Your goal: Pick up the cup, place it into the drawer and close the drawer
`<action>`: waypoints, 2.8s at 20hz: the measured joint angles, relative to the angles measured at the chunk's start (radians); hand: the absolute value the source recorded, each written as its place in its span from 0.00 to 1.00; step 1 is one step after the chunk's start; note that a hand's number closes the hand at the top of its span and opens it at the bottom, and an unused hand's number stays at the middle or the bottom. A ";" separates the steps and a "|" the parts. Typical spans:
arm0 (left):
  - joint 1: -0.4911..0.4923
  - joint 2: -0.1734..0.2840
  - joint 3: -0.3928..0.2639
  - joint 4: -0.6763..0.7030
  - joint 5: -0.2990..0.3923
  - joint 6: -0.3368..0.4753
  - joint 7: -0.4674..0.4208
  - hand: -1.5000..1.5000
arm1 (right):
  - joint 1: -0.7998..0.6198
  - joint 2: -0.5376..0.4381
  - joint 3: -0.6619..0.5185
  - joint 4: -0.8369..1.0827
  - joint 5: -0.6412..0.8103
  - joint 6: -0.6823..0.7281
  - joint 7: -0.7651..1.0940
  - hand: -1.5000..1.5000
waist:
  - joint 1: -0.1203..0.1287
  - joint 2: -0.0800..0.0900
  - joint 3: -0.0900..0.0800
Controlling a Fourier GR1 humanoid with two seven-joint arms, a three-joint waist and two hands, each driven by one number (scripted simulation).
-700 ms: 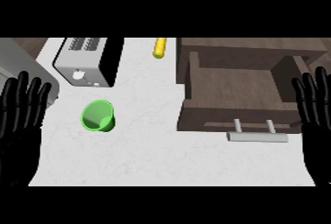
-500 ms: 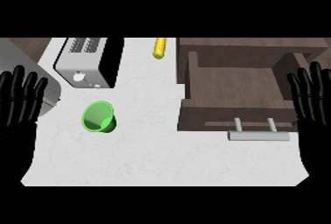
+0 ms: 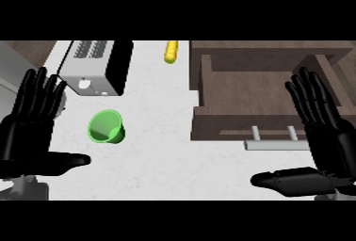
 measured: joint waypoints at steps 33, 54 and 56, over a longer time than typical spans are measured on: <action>-0.222 0.109 0.138 1.216 -0.183 -0.078 -0.701 0.00 | -0.173 -0.027 -0.116 0.107 -0.041 0.075 0.043 0.00 | -0.009 0.001 0.001; -0.409 0.153 0.182 1.674 -0.244 -0.088 -1.016 0.00 | -0.213 -0.034 -0.134 0.127 -0.063 0.097 0.060 0.00 | -0.032 0.012 -0.003; -0.417 0.150 0.182 1.675 -0.245 -0.089 -1.021 0.00 | -0.217 -0.040 -0.145 0.131 -0.073 0.103 0.061 0.00 | -0.032 0.012 -0.003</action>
